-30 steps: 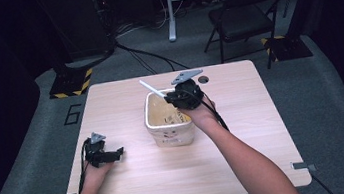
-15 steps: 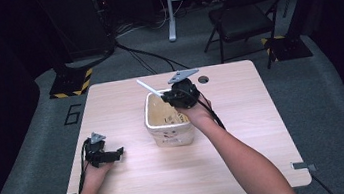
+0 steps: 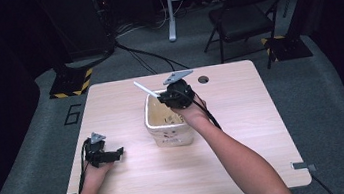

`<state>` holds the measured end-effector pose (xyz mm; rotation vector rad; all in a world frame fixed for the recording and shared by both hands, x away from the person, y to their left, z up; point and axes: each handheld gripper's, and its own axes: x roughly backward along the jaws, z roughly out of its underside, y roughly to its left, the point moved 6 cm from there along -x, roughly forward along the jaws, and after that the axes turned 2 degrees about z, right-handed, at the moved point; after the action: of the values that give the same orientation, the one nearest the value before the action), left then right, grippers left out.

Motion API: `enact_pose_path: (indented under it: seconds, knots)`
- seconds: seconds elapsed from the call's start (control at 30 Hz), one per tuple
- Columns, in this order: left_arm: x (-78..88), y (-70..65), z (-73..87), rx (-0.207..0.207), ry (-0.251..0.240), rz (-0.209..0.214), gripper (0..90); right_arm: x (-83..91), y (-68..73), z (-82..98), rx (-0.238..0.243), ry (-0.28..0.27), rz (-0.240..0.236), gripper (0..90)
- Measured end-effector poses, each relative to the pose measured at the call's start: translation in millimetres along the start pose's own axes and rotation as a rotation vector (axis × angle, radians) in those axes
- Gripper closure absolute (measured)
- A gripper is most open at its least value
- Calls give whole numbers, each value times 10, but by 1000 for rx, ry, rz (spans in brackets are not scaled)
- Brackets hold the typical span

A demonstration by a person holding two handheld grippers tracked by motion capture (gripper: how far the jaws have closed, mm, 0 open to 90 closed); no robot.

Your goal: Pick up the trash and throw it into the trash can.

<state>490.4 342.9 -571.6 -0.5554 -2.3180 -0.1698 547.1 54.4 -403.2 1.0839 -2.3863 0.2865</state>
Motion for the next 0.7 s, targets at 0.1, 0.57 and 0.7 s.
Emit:
enact_pose_path:
  seconds: [0.1, 0.57, 0.7]
  knots:
    - [0, 0, 0, -1, 0, 0, 23, -14, -10, 10, -8, 7, 3, 717]
    - [1, 0, 0, -1, 1, 0, 23, 119, -32, 81, 16, 17, 23, 690]
    - [0, 0, 0, -1, 0, 0, 24, 204, -57, 123, 13, 17, 26, 681]
